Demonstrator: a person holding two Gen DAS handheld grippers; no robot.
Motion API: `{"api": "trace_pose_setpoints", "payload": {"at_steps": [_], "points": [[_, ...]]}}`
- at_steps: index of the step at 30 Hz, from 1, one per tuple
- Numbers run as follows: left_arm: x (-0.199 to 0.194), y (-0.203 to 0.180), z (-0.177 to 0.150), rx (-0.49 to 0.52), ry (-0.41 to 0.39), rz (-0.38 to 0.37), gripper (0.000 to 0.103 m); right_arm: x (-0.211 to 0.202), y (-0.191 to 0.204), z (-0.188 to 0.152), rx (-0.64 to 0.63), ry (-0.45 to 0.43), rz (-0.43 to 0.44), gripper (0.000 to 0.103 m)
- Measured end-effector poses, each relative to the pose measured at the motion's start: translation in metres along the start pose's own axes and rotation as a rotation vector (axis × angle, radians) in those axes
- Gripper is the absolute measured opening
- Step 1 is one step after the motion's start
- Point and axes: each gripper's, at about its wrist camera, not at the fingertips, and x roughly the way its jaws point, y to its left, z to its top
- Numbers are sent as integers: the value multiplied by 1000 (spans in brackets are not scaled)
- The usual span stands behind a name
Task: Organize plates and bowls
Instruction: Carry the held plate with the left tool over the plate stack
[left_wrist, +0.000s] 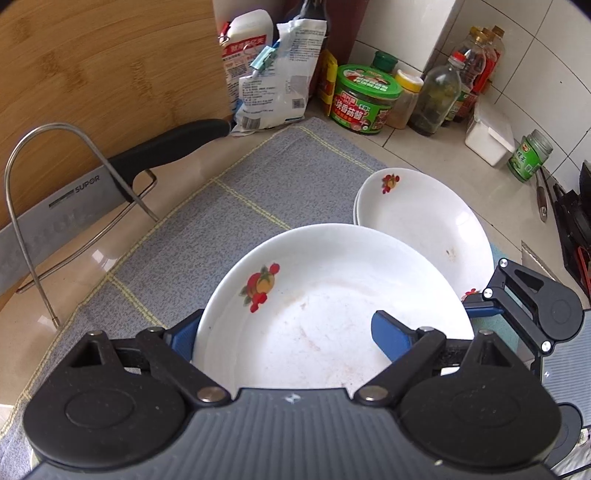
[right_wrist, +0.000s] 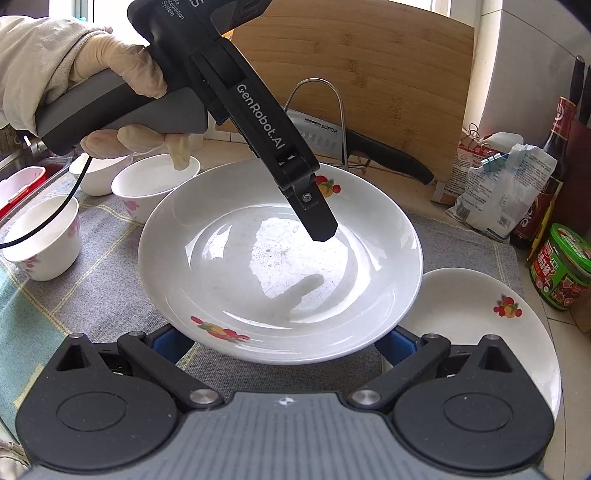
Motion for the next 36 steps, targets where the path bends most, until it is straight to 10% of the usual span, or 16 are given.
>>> {"api": "trace_pose_setpoints", "payload": {"at_steps": [36], "points": [[101, -117, 81, 261, 57, -185, 93, -54, -87, -65, 235, 57, -270, 103]]}}
